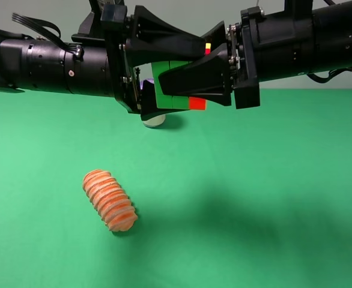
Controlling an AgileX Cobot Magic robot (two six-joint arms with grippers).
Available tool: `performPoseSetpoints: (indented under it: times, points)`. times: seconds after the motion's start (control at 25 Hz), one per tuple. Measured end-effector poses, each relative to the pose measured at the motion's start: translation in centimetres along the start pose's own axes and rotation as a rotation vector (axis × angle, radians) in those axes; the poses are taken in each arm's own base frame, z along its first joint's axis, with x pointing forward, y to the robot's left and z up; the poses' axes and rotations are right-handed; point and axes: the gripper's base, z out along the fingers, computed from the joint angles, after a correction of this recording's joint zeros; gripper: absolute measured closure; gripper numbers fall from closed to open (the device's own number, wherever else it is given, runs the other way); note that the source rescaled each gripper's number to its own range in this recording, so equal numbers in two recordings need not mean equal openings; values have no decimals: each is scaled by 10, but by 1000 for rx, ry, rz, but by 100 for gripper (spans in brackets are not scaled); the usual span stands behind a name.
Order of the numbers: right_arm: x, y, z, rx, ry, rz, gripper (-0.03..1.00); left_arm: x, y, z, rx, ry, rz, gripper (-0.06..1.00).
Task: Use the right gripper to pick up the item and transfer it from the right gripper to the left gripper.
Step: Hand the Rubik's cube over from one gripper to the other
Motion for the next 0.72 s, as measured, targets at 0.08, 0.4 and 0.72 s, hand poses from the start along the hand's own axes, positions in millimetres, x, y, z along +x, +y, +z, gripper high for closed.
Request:
performPoseSetpoints:
  times: [0.08,0.4,0.72]
  points:
    - [0,0,0,1,0,-1,95,0,0,0,4,2,1,27]
    - [0,0,0,1,2,-1,95,1,-2,0,18,8,1,42]
    - [0,0,0,1,2,-8,95,0,-2,0,21,9,-2,60]
